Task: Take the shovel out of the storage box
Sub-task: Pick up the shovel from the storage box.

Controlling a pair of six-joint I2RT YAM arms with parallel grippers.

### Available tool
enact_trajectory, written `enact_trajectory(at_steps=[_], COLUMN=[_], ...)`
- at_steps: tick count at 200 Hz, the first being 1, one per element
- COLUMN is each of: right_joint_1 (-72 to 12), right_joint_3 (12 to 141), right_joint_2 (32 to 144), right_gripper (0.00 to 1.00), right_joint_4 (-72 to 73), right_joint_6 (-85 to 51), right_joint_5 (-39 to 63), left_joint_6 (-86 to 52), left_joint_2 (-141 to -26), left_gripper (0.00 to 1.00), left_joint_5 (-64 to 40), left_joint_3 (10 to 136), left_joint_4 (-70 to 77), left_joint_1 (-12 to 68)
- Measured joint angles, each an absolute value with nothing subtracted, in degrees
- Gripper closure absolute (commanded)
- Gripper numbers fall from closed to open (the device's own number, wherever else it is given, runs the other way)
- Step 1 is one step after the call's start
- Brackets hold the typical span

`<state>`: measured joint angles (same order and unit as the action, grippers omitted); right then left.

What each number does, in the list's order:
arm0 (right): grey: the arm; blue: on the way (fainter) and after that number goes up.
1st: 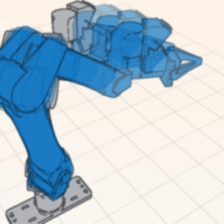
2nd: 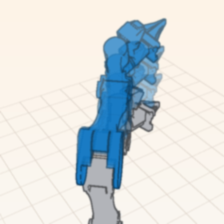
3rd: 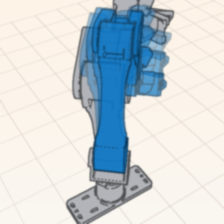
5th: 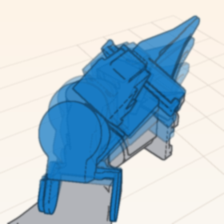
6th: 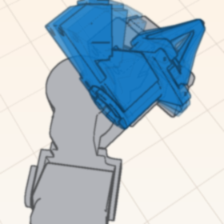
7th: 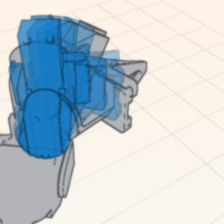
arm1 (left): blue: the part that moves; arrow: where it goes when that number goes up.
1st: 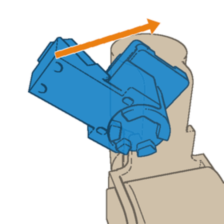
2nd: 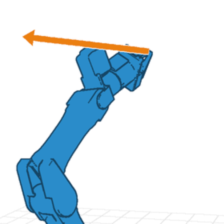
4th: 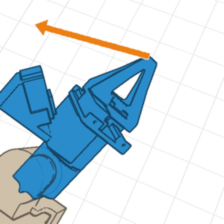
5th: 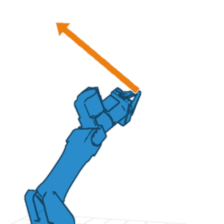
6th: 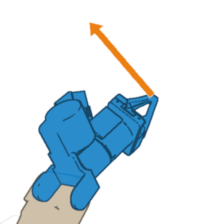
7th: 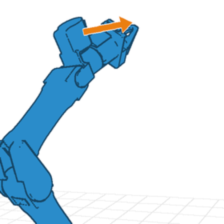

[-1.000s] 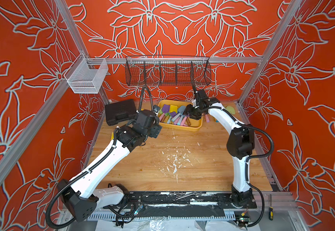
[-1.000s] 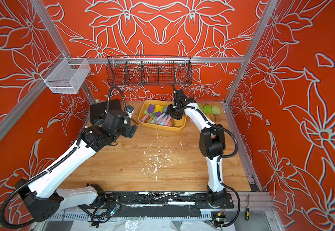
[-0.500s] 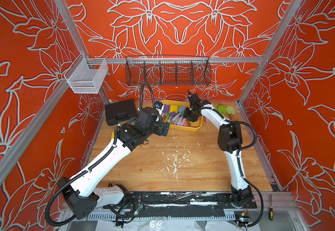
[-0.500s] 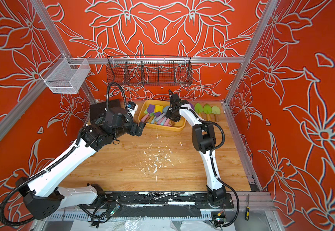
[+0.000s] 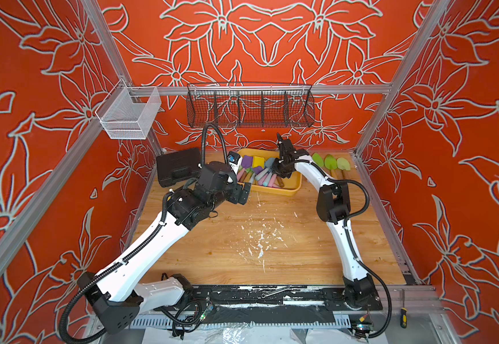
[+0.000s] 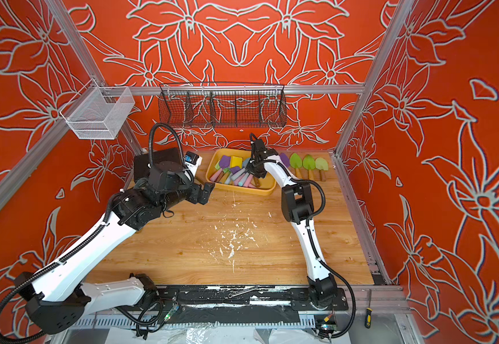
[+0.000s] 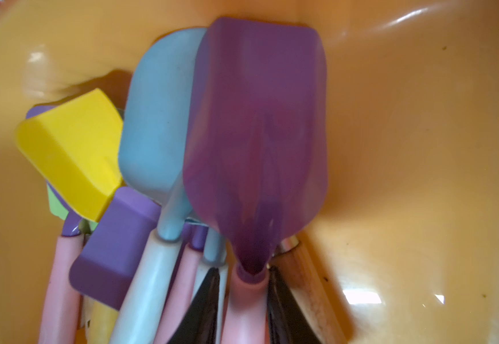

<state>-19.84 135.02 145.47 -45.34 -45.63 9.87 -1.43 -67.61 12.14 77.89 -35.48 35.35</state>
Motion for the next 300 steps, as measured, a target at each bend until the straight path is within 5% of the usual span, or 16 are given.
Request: enact_trajectory(at_steps=[74,200,300], right_joint_1=[-19.66,-19.49,-19.31], right_joint_3=[134.85,123.11,97.95], right_joint_2=[145.27,117.67,94.85], right_gripper=[1.00,1.00,1.00], right_joint_4=[-44.75,-44.25,-16.88], right_joint_6=[-46.04,-35.31,-30.02], right_joint_5=[9.67,11.33,36.16], left_joint_6=[-2.81,-10.09,-14.00], left_joint_2=[-67.68,-74.63,-87.37], left_gripper=[0.03,0.03,0.00], left_joint_5=[9.93,-4.27,-36.51], left_joint_3=[77.14,84.47,91.05], left_joint_4=[-35.00,-32.36,-20.93], left_joint_1=[35.35,30.57,25.96])
